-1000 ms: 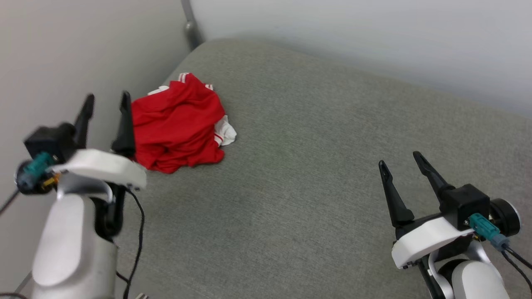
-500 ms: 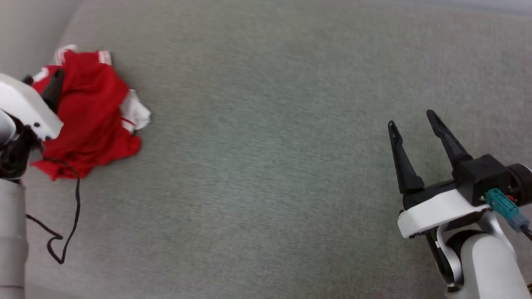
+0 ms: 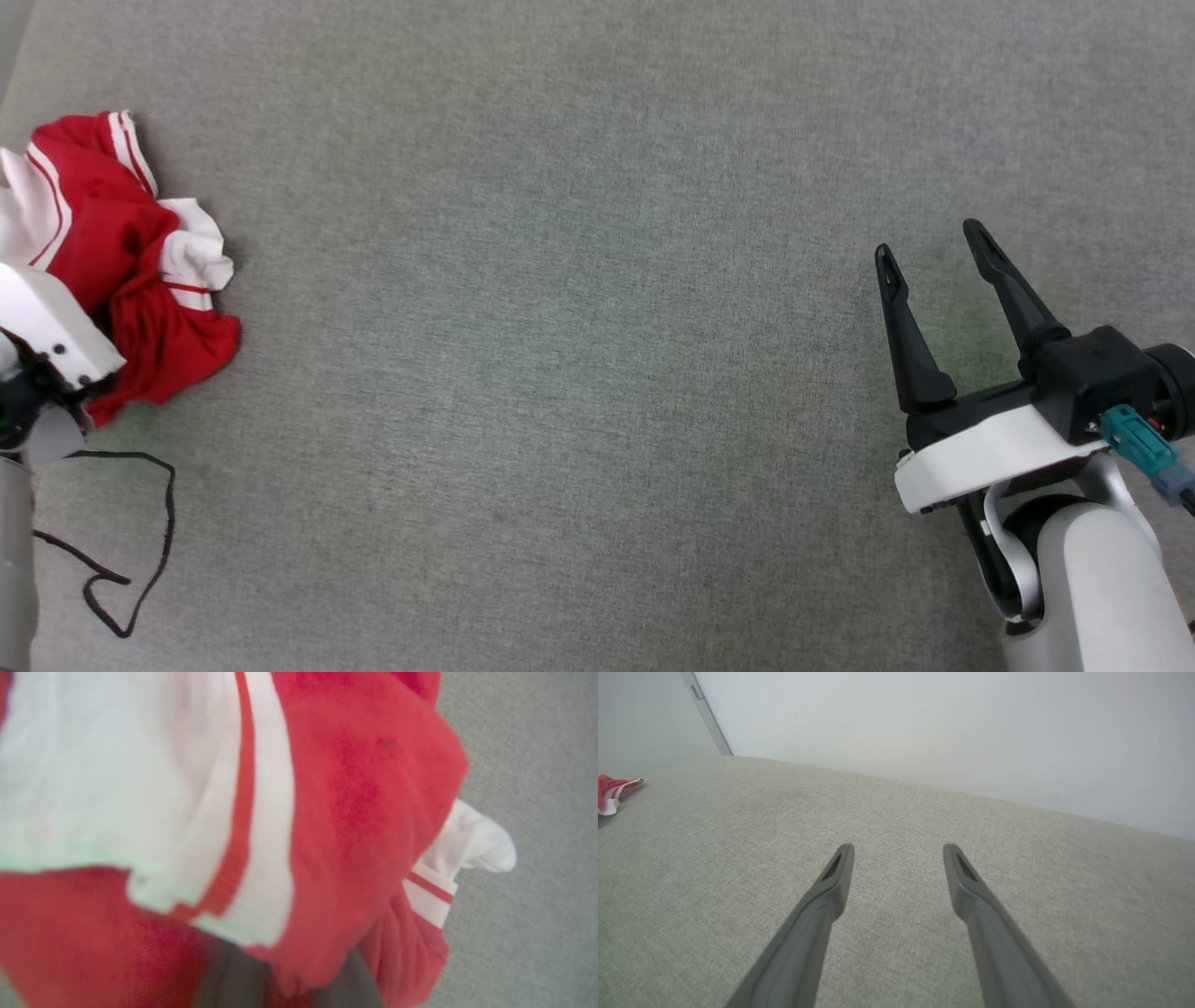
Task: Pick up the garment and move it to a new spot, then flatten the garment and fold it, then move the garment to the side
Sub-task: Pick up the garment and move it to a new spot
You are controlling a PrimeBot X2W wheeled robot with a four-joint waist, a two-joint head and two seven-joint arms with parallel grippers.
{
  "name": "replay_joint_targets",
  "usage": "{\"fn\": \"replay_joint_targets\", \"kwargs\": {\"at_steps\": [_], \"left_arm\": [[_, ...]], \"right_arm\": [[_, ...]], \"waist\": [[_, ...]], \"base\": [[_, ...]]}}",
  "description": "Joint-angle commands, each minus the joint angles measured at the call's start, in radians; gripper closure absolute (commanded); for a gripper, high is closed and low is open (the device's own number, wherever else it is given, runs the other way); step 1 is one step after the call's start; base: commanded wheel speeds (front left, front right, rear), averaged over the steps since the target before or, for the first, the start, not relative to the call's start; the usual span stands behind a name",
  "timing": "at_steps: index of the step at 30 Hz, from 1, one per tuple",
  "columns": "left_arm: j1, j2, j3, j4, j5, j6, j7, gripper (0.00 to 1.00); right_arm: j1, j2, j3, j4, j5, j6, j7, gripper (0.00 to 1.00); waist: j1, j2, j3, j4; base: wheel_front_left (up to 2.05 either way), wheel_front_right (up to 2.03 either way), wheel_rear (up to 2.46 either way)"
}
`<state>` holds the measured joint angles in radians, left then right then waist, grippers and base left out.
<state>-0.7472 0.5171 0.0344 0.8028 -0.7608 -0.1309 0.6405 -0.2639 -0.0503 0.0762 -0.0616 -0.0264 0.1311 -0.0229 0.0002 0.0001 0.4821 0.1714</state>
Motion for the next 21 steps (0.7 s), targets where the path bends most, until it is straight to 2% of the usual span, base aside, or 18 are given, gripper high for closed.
{"fn": "replay_joint_targets", "kwargs": {"at_steps": [1, 2, 3, 6, 7, 12, 14, 21], "left_arm": [[0.026, -0.023, -0.026, 0.017, 0.019, 0.001, -0.035, 1.0], [0.026, -0.023, -0.026, 0.017, 0.019, 0.001, -0.035, 1.0], [0.008, 0.003, -0.032, 0.005, 0.041, 0.001, -0.102, 1.0], [-0.023, 0.026, -0.053, -0.017, 0.083, 0.001, -0.196, 1.0], [-0.023, 0.026, -0.053, -0.017, 0.083, 0.001, -0.196, 1.0], [-0.06, 0.044, -0.082, -0.063, 0.171, 0.016, -0.386, 1.0], [-0.085, 0.039, -0.1, -0.094, 0.219, 0.027, -0.504, 1.0], [-0.088, -0.034, -0.149, -0.173, 0.277, 0.047, -0.675, 1.0]], "right_arm": [[-0.001, 0.0, -0.002, 0.0, 0.008, -0.001, -0.003, 0.0], [-0.001, 0.0, -0.002, 0.0, 0.008, -0.001, -0.003, 0.0], [0.012, 0.0, -0.004, 0.002, 0.011, -0.001, -0.003, 0.0], [0.031, 0.0, -0.01, 0.008, 0.017, -0.001, -0.009, 0.0], [0.031, 0.0, -0.01, 0.008, 0.017, -0.001, -0.009, 0.0], [0.067, 0.0, -0.023, 0.022, 0.047, -0.001, -0.019, 0.0], [0.095, 0.0, -0.032, 0.03, 0.066, -0.001, -0.025, 0.0], [0.151, 0.0, -0.052, 0.035, 0.094, -0.001, -0.031, 0.0]], "waist": [[-0.0002, -0.0001, -0.031, 0.01], [-0.0002, -0.0001, -0.031, 0.01], [-0.0002, -0.0001, -0.059, 0.016], [-0.0002, -0.0001, -0.112, 0.024], [-0.0002, -0.0001, -0.112, 0.024], [-0.0002, -0.0001, -0.211, 0.033], [-0.0002, -0.0001, -0.272, 0.03], [-0.0002, -0.0001, -0.38, -0.018]], "base": [[0.0, 0.0, 0.0], [0.0, 0.0, 0.0], [0.0, 0.0, 0.0], [0.0, 0.0, 0.0], [0.0, 0.0, 0.0], [0.0, 0.0, 0.0], [0.0, 0.0, 0.0], [0.0, 0.0, 0.0]]}}
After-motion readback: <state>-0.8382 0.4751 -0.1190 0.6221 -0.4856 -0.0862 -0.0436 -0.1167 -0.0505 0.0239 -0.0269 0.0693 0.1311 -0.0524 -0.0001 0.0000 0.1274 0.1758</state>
